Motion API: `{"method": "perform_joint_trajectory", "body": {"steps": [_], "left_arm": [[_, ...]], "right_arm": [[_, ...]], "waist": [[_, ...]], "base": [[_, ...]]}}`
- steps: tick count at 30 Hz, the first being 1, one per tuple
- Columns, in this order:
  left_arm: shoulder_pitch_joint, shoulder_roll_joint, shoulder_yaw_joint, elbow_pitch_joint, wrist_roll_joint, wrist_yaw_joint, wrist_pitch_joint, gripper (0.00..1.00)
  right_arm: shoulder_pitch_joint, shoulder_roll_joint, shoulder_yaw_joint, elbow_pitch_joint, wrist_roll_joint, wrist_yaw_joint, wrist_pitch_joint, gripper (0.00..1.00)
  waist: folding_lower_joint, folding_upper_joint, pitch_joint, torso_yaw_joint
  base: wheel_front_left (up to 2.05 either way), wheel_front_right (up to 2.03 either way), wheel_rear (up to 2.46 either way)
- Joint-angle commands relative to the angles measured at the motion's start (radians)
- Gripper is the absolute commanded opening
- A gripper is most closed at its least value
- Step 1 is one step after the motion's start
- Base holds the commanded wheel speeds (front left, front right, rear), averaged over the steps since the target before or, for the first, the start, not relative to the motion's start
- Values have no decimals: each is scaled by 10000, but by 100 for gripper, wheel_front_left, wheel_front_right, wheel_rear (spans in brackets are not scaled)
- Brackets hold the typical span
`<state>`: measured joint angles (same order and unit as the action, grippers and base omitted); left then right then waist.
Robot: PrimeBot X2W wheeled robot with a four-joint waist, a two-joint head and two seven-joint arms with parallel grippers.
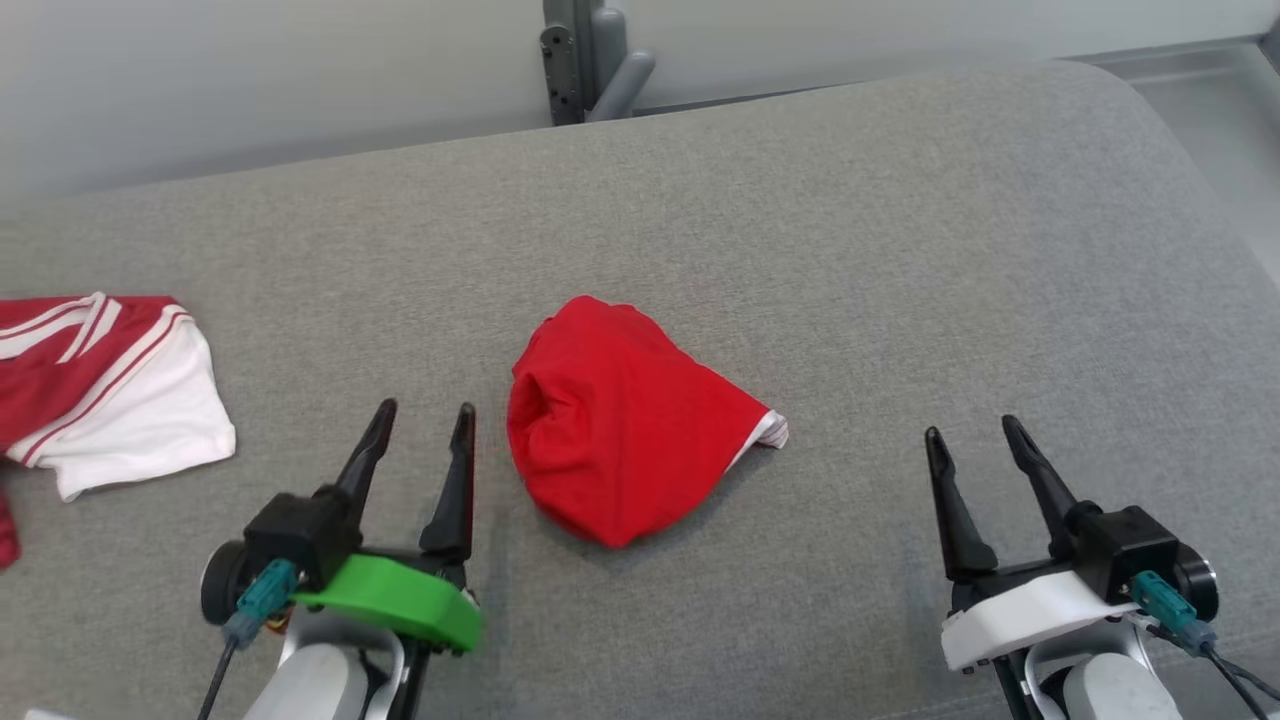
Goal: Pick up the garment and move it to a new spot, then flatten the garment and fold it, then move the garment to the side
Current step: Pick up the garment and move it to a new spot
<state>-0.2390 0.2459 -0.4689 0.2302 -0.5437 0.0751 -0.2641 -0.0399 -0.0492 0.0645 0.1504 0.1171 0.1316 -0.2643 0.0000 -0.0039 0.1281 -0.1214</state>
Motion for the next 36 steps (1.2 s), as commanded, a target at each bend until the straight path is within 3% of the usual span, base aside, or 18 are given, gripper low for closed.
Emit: {"method": "perform_joint_trajectory", "body": {"steps": [1,9,19,26,36], "left_arm": [[476,142,337,-298,347,120,2,100],[2356,7,2121,-949,1194,-18,-1,100],[3828,-740,4050,-953,2172,-1361,-2,100],[4011,-1247,4738,-944,2751,-1863,-2,100],[3979,-1513,4975,-779,2938,-2051,-2,100]], "right_arm": [[134,-21,-194,-83,-136,-17,-2,100],[235,-18,-596,-176,-788,-17,-2,100],[552,-24,-769,197,-1094,-17,-2,100],[755,-23,-775,437,-1018,-17,-2,100],[540,-23,-725,580,-1009,-17,-2,100]], "waist": [[0,39,-433,544],[0,39,-794,1206],[0,39,-1148,1693],[0,39,-1223,1658],[0,39,-1208,1555]], "base": [[0,0,0],[0,0,0],[0,0,0],[0,0,0],[0,0,0]]}}
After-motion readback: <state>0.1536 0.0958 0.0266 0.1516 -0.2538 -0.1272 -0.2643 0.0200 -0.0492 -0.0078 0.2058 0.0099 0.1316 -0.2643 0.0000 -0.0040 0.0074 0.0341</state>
